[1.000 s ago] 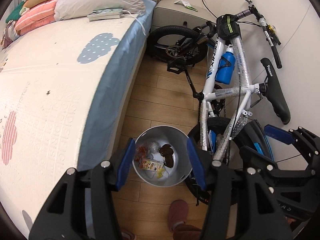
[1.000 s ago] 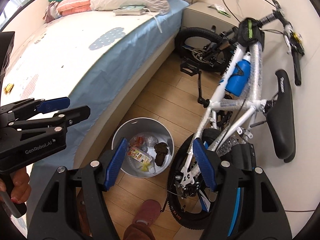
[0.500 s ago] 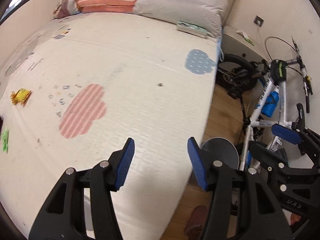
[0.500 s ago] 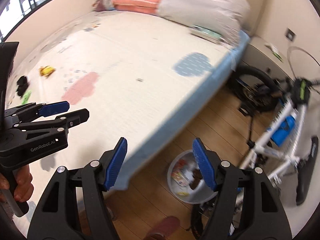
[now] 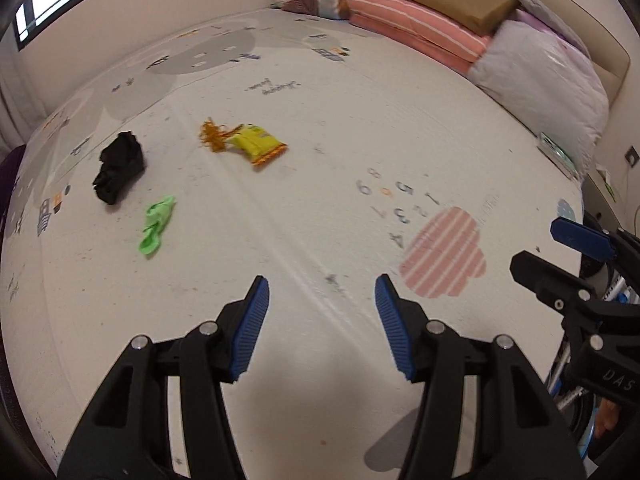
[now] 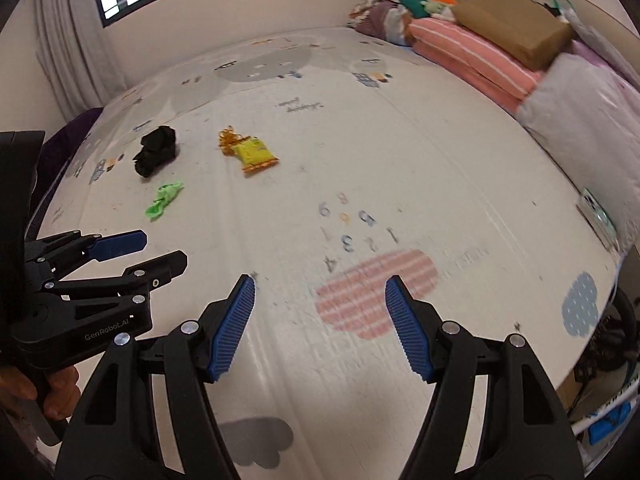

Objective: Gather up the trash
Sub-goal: 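Grasp the green balloon with left tool while right tool grasps the yellow snack packet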

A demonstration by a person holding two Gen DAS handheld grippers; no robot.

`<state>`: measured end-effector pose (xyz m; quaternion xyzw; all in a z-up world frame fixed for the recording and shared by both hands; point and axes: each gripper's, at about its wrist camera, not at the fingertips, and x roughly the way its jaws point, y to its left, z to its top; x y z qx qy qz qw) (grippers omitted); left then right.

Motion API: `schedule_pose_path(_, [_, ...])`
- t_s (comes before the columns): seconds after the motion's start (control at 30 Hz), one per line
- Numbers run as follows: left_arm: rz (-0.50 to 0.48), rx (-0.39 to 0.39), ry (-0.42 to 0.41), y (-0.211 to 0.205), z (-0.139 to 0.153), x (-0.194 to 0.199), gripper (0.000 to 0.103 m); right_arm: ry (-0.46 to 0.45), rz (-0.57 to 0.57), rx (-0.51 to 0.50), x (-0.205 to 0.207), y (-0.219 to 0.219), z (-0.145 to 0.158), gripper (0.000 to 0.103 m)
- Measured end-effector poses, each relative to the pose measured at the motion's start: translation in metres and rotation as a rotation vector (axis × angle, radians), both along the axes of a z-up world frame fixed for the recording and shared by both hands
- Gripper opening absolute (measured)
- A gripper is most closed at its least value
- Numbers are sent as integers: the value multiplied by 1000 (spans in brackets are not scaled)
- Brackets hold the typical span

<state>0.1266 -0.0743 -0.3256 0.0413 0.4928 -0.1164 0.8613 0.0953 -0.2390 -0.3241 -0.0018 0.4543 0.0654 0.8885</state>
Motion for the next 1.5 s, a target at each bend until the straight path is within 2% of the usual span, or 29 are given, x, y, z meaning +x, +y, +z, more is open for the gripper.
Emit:
schedule_pose_path(0.23, [130,13,-35,73,3,41,56,-19,122,12,70,64,0,66])
schedule_pose_path(0.53, [262,80,-86,121,-13,92,56,-44,284,3,160,108,-23,66])
schedule_pose_path(0.7, [313,89,-70,130,-37,117,56,-31,338,-16,205,120,-48,66])
schedule_pose_path(0.9, [337,101,-56,139,-66,141,56,3,369,-39,254,128,-94,66])
schedule_pose_path(1.1, [351,77,-1,148,-98,155,56,20,420,-104,275,138,-132,66])
schedule_pose_path(1.33, [353,59,49,151,-122,160,55,51,421,-84,285,135,-147,66])
schedule_pose_path(1.4, [354,52,61,151,-126,159,50,58,426,-83,286,137,-149,65])
schedule_pose_path(1.43, [355,54,66,151,-128,160,41,64,433,-83,286,138,-150,59])
schedule_pose_path(1.47, [355,55,70,151,-129,159,40,71,440,-83,286,140,-151,45])
schedule_pose_path(1.5, [354,56,67,151,-129,159,38,78,445,-82,285,141,-151,45])
